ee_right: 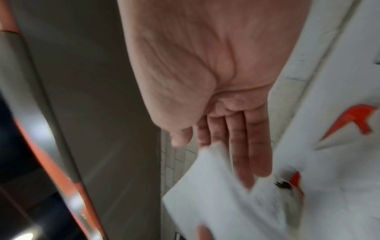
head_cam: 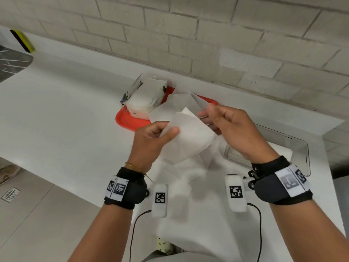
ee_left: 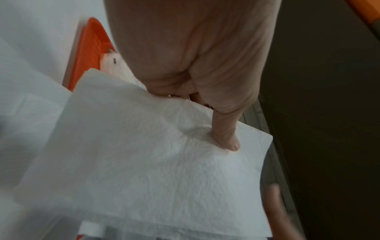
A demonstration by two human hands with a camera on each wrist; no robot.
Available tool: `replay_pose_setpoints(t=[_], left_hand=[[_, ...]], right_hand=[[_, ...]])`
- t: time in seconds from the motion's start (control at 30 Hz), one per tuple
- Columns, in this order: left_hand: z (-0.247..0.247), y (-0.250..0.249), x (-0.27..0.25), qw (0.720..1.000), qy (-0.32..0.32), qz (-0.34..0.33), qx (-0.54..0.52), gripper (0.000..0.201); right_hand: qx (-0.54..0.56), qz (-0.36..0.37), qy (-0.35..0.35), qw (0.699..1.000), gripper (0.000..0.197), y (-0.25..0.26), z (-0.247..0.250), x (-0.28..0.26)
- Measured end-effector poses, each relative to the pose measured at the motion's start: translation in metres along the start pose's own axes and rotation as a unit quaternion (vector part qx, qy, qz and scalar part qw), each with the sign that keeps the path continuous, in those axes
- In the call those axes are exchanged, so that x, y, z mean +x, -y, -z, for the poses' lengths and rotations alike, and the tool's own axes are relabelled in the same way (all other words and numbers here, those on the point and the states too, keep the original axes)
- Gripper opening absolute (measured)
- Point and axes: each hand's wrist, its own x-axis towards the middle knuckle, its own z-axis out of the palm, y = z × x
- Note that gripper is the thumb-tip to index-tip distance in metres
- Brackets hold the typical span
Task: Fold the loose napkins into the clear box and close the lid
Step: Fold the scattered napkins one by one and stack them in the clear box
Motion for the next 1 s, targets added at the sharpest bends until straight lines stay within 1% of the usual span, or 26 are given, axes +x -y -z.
replay_pose_setpoints(t=[0.03, 0.07, 0.1, 0.13, 0.17, 0.23, 0.3, 0.37, 0.47, 0.53, 0.6, 0.67, 0.73, 0.77, 0.83, 0.87, 0.93, 1.0], left_hand=[[0.008, 0.001, -0.001, 1.0, -0.012, 0.0, 0.002, 0.021], [0.016, 0.003, -0.003, 1.0, -0.018, 0.0, -0.001, 0.028], [0.026, 0.006, -0.004, 1.0, -0.019, 0.005, -0.014, 0.036], [0.035, 0.009, -0.007, 0.999, -0.018, 0.017, -0.034, 0.042], [0.045, 0.012, -0.01, 0.998, -0.015, 0.035, -0.055, 0.045], [0.063, 0.02, -0.02, 0.994, -0.015, 0.086, -0.071, 0.04], [0.078, 0.03, -0.031, 0.988, -0.027, 0.143, -0.057, 0.029], [0.087, 0.039, -0.04, 0.982, -0.035, 0.18, -0.05, 0.025], [0.091, 0.045, -0.05, 0.977, -0.047, 0.202, -0.057, 0.027], [0.091, 0.048, -0.054, 0.974, -0.048, 0.208, -0.072, 0.029], [0.087, 0.051, -0.055, 0.971, -0.045, 0.213, -0.101, 0.031], [0.08, 0.056, -0.054, 0.963, -0.046, 0.226, -0.137, 0.032], [0.073, 0.063, -0.05, 0.954, -0.05, 0.245, -0.164, 0.034], [0.069, 0.066, -0.047, 0.95, -0.049, 0.255, -0.173, 0.035], [0.062, 0.069, -0.042, 0.941, -0.041, 0.274, -0.196, 0.039], [0.058, 0.07, -0.04, 0.935, -0.034, 0.282, -0.212, 0.04], [0.052, 0.072, -0.034, 0.927, -0.018, 0.29, -0.236, 0.041], [0.048, 0.076, -0.028, 0.922, -0.011, 0.297, -0.248, 0.042]], right_hand=[[0.005, -0.025, -0.013, 1.0, 0.03, -0.011, -0.002, 0.005], [-0.017, -0.047, -0.021, 0.999, 0.026, -0.026, -0.005, 0.011], [-0.067, -0.069, -0.02, 0.995, 0.021, -0.044, -0.009, 0.016], [-0.133, -0.089, -0.011, 0.987, 0.019, -0.063, -0.015, 0.019], [-0.203, -0.112, -0.002, 0.973, 0.026, -0.081, -0.023, 0.022], [-0.293, -0.144, 0.006, 0.945, 0.049, -0.111, -0.042, 0.024], [-0.345, -0.153, 0.004, 0.926, 0.067, -0.129, -0.062, 0.024], [-0.393, -0.147, -0.02, 0.908, 0.076, -0.139, -0.079, 0.024], [-0.451, -0.129, -0.045, 0.882, 0.085, -0.146, -0.094, 0.027], [-0.471, -0.122, -0.045, 0.873, 0.08, -0.148, -0.096, 0.031], [-0.465, -0.118, -0.047, 0.876, 0.067, -0.15, -0.093, 0.035], [-0.436, -0.109, -0.052, 0.892, 0.049, -0.15, -0.088, 0.037], [-0.378, -0.093, -0.043, 0.92, 0.026, -0.147, -0.083, 0.036], [-0.329, -0.084, -0.029, 0.94, 0.022, -0.143, -0.079, 0.034], [-0.213, -0.076, 0.011, 0.974, 0.022, -0.13, -0.074, 0.026], [-0.171, -0.068, 0.033, 0.982, 0.022, -0.12, -0.072, 0.02], [-0.14, -0.037, 0.066, 0.987, 0.029, -0.108, -0.069, 0.011], [-0.145, -0.011, 0.079, 0.986, 0.033, -0.101, -0.067, 0.006]])
